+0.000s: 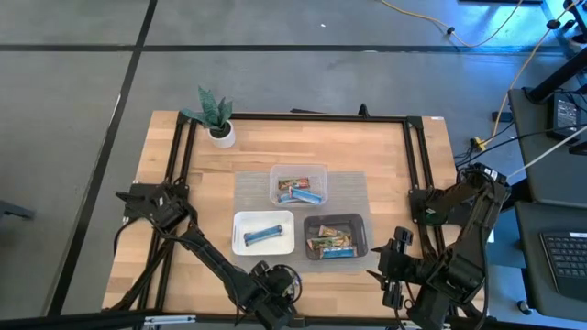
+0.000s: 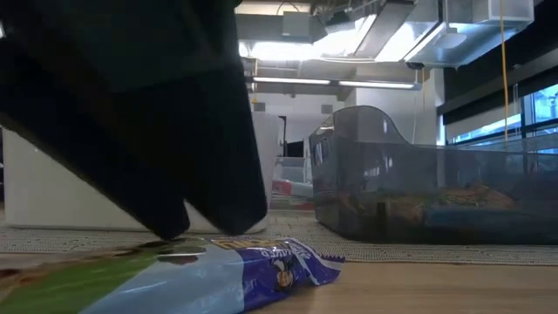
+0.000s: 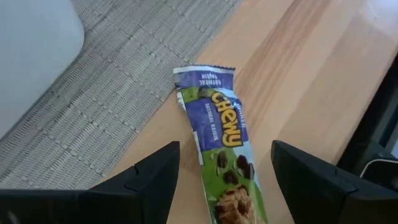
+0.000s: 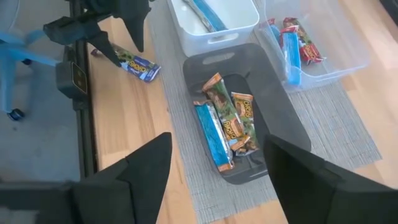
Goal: Pick and place Granola Bars by type
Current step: Put the blue granola bar into the white bin
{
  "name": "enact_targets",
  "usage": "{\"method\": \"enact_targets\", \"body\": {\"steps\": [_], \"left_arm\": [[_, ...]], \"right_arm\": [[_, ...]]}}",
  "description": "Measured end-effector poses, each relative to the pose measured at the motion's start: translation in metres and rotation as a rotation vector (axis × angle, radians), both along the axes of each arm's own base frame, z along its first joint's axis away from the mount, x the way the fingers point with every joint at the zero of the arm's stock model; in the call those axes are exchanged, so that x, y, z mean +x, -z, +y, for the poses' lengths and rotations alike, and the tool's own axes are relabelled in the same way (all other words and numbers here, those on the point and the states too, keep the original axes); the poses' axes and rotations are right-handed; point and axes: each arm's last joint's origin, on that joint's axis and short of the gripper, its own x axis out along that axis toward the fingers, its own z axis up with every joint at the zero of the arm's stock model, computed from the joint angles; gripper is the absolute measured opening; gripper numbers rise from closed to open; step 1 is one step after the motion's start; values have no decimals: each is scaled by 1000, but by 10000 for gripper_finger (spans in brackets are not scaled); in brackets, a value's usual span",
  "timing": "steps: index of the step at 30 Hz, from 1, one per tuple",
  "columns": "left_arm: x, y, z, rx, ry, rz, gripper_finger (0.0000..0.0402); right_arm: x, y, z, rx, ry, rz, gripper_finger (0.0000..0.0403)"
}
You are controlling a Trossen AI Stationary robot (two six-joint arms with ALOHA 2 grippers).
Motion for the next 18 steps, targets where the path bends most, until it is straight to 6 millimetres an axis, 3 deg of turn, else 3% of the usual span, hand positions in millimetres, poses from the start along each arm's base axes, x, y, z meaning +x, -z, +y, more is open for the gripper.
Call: {"method": "enact_targets", "body": {"steps": [9,18], "left_arm": [[2,25,-1,-29,-8,90,243],[1,25,0,-39,8,115,228]], "right_arm": [[-1,0,-1,-10,-1,6,255],[-1,0,-1,-15,-1,9,255]]}}
